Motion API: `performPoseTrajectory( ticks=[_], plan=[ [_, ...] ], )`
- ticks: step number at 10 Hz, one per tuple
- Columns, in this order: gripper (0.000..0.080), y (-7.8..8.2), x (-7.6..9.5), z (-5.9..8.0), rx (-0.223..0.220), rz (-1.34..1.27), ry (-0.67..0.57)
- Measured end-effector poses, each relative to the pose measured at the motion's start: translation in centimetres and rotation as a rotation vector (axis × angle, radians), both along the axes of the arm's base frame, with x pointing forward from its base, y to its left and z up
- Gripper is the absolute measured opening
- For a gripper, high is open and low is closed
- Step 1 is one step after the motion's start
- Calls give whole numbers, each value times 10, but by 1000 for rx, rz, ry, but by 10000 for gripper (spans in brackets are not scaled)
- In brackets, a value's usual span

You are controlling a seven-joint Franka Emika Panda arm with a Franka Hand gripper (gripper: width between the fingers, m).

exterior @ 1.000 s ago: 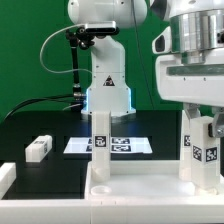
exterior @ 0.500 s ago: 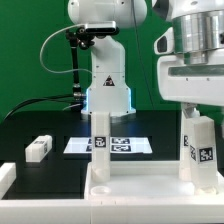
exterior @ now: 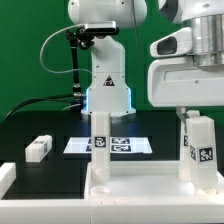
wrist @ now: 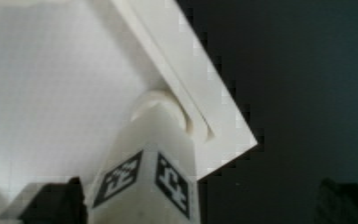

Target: Assemble desk

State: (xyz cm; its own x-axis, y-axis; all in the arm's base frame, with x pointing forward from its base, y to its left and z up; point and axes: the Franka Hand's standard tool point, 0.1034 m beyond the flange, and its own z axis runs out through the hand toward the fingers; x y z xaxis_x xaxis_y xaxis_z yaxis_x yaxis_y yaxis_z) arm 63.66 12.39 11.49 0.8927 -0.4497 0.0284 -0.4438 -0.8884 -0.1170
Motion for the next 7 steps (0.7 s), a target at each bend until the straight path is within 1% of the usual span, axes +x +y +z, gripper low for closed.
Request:
performPoseTrajectory(
  ticks=[1,2,3,4,5,7],
  plan=[
    [649,1,0,0,-7,76,-7],
    [649,3,-1,3,-66,258,-3],
    [649,1,1,6,-75,397,-19],
    [649,-15,2,6,-64,436,-47],
    [649,-27,-4,1,-71,499,-42],
    [649,-25,-3,0,-79,570,-43]
  ],
)
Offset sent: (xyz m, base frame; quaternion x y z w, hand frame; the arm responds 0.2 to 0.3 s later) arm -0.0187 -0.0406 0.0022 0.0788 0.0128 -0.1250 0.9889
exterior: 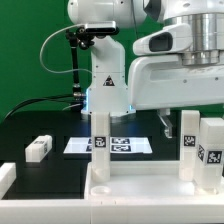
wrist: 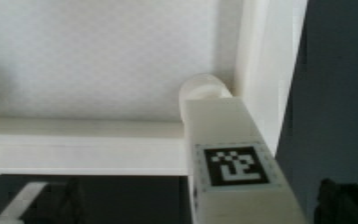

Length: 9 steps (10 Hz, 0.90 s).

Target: Assemble desk

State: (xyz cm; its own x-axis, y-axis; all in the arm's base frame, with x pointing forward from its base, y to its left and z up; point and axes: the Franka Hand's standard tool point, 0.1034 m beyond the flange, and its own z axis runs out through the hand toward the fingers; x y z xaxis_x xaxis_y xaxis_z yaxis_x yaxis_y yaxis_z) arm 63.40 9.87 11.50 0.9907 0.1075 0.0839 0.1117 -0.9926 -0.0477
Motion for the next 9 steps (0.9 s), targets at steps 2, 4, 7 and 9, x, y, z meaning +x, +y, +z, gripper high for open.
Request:
performPoseTrajectory(
  ticks=[2,4,7,9],
  plan=[
    [649,5,10,1,2,0,2],
    [649,8,14,1,5,-35,-2],
    [384,7,14,1,8,-66,2],
    [286,8,13,0,18,-148,7]
  ],
)
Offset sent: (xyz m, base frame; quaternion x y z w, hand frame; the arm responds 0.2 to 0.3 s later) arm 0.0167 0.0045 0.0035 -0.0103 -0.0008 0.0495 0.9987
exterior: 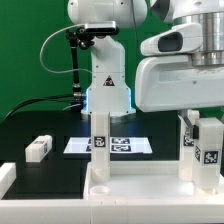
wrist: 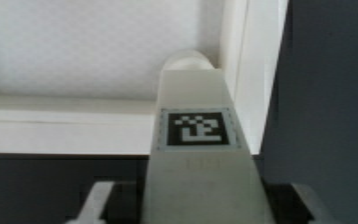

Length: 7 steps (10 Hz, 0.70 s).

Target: Assemble desk

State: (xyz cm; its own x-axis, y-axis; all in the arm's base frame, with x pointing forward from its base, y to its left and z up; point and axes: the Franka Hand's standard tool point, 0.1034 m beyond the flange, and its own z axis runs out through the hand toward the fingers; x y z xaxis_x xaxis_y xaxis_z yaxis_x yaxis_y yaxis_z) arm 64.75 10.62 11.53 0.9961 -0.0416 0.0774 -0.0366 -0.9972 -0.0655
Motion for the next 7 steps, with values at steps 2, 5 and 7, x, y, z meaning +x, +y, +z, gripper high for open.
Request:
performPoseTrajectory(
  ticks=[2,5,7],
  plan=[
    [288,-1,0,0,12,-148,10],
    [288,-3,-6,-2,62,-589,17],
    [288,0,-7,-2,95,-926,48]
  ],
)
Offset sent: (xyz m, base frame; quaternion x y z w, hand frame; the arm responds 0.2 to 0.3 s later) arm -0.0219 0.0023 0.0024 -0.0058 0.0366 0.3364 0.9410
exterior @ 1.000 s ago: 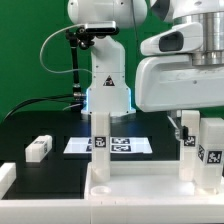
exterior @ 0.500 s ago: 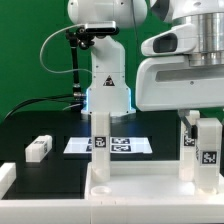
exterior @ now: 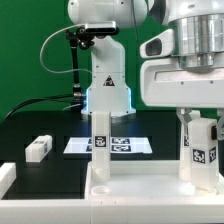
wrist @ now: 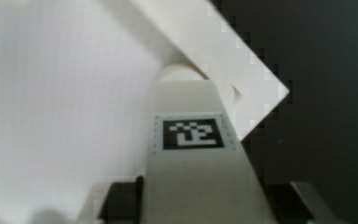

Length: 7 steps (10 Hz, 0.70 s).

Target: Assemble desk

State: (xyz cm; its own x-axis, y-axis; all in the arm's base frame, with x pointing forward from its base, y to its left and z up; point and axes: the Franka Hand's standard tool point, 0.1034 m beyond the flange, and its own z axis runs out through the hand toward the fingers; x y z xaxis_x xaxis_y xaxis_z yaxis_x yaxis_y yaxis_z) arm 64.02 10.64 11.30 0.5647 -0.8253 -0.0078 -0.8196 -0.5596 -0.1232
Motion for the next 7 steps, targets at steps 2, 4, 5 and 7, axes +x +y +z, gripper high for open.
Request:
performPoseTrajectory(
  ticks=[2,4,5,7],
  plan=[
    [289,1,-1,-1,42,-280,15],
    [290,6,-3,-1,48,-353,24],
    [389,6,-3,-1,49,-352,23],
    [528,7,-4,-1,26,-207,21]
  ],
)
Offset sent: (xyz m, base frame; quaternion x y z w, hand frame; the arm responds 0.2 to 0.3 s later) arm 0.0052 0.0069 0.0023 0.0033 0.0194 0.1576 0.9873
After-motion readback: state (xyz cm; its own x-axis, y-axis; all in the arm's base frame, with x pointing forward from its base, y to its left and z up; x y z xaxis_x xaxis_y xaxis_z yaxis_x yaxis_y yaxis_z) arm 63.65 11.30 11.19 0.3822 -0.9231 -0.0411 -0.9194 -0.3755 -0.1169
